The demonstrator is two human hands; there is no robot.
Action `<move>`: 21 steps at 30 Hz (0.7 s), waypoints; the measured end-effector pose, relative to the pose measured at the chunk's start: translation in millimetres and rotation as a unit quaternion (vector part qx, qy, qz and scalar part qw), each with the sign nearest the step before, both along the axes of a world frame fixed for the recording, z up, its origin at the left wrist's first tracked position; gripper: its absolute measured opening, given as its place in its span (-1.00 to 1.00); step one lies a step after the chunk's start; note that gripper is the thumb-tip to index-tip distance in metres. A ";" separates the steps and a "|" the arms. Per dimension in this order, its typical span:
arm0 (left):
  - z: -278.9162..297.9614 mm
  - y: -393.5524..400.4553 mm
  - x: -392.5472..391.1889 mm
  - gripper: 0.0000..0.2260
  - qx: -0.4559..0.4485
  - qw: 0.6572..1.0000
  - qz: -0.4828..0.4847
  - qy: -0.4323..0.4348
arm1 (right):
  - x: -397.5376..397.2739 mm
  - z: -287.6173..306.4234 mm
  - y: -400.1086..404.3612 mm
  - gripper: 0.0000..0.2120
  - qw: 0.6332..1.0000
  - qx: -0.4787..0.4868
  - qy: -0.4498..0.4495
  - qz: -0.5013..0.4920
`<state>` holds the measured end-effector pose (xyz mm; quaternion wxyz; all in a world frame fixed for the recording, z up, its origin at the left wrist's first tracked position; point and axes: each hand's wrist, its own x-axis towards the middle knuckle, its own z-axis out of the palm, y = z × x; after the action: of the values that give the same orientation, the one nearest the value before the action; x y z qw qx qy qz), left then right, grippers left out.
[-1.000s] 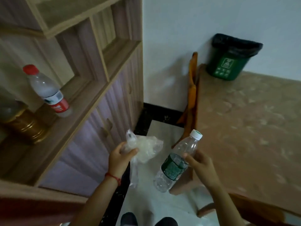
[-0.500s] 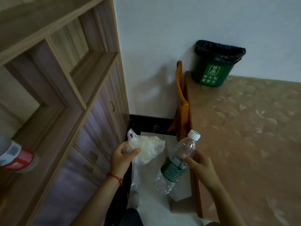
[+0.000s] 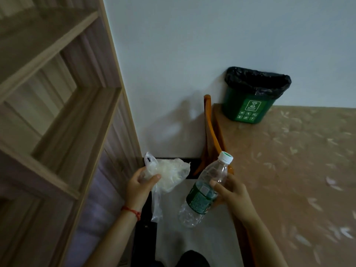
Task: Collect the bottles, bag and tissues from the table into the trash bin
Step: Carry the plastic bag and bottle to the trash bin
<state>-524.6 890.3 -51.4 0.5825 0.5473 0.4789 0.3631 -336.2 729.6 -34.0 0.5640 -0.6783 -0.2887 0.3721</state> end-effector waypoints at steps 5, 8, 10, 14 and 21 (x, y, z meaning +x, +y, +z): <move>-6.5 58.9 40.7 -0.79 -0.001 1.000 0.003 -0.003 | 36.0 2.9 61.5 -0.77 1.000 0.022 -0.015 -0.010; -8.7 95.9 67.5 -0.77 0.002 1.000 0.007 0.007 | 60.8 4.9 97.8 -0.80 1.000 0.028 0.004 -0.004; -4.5 117.1 86.4 -0.79 0.007 1.000 0.002 0.005 | 78.5 8.3 120.7 -0.81 0.999 0.034 0.015 -0.007; -0.1 155.2 117.2 -0.74 0.014 1.000 0.005 0.006 | 110.3 16.7 158.7 -0.73 0.999 0.040 0.017 -0.001; 6.7 212.5 162.2 -0.80 0.018 1.000 -0.023 -0.006 | 149.0 26.2 205.9 -0.68 0.999 0.032 0.011 -0.001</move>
<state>-362.4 1102.8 -44.6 0.5835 0.5663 0.4563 0.3616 -187.2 935.5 -7.8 0.5888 -0.6563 -0.2931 0.3695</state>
